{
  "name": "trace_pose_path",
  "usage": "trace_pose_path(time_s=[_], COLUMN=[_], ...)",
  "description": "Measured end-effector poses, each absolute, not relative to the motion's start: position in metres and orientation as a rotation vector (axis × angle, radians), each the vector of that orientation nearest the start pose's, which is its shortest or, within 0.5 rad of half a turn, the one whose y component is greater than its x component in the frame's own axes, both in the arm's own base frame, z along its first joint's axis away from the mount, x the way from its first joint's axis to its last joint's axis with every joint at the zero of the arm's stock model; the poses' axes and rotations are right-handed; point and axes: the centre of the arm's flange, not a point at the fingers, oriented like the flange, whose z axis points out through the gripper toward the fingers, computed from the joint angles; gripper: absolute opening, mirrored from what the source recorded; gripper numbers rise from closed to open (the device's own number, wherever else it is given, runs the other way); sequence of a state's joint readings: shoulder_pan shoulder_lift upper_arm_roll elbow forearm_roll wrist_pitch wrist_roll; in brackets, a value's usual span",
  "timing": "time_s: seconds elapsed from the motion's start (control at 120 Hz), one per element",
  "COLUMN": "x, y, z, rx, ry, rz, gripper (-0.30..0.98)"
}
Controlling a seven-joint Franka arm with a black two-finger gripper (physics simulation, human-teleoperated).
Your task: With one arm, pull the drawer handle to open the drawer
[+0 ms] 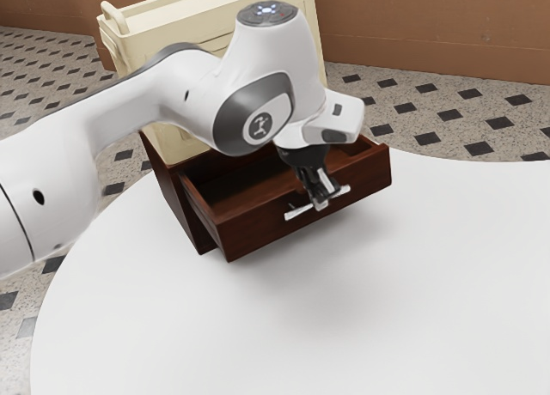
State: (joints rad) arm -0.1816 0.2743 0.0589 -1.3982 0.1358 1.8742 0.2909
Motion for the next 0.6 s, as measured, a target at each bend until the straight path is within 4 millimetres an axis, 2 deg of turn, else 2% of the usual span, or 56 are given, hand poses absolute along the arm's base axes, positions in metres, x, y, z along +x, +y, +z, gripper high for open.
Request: trace_pose_path(time_s=[0.242,0.358,0.458,0.6], x=[0.649,0.629,0.62,0.625], y=[-0.077,-0.078,-0.068,-0.072], z=[0.588,0.625,0.657,0.655], rx=[-2.895,-2.906,-2.94,-2.969], ry=[0.65,0.643,0.6,0.592], rz=[-0.301,-0.351,-0.375,-0.321], gripper=[0.14,0.33,0.46,0.57])
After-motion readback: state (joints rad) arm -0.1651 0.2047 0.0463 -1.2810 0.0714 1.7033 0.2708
